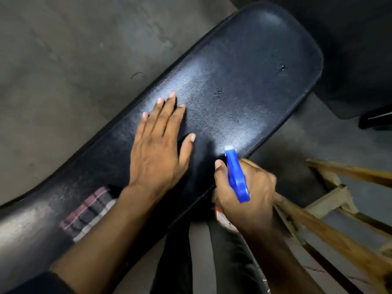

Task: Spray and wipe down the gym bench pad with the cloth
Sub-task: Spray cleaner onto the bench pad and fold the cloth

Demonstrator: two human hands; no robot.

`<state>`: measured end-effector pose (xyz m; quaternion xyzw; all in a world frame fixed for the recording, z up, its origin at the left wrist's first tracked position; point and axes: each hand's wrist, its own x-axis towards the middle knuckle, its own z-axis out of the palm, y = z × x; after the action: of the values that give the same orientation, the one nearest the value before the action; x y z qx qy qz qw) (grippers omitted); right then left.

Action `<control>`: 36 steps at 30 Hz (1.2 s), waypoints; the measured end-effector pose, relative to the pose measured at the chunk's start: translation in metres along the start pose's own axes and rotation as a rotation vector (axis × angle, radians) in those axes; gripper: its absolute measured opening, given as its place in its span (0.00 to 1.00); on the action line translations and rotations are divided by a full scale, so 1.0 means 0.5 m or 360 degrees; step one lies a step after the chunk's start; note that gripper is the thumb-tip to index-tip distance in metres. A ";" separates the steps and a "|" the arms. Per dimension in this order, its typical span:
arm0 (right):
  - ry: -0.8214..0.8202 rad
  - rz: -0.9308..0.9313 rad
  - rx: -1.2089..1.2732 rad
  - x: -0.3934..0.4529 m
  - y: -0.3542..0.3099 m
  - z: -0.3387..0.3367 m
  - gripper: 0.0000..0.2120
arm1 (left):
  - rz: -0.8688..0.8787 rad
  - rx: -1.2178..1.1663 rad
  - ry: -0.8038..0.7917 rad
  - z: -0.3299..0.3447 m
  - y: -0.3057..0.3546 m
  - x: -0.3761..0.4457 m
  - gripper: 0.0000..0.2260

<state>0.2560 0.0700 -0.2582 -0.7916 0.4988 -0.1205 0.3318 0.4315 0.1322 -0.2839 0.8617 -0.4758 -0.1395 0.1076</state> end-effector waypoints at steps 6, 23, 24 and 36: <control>-0.0062 0.0070 0.0041 -0.053 -0.015 0.028 0.23 | -0.0089 0.0060 -0.0097 -0.038 -0.068 -0.080 0.29; -0.0453 -0.0289 -0.0064 -0.141 -0.106 0.094 0.22 | -0.0453 -0.0150 -0.0058 -0.096 -0.205 -0.234 0.27; -0.0485 -0.0291 -0.0067 -0.144 -0.115 0.096 0.22 | -0.0439 -0.0141 -0.0065 -0.097 -0.212 -0.252 0.27; -0.0742 -0.0546 -0.0152 -0.166 -0.208 0.095 0.23 | -0.0669 -0.0456 0.0067 -0.098 -0.227 -0.383 0.23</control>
<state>0.3153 0.1907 -0.2150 -0.8853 0.2732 0.0339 0.3747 0.4404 0.3570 -0.2476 0.9203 -0.2593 -0.2068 0.2072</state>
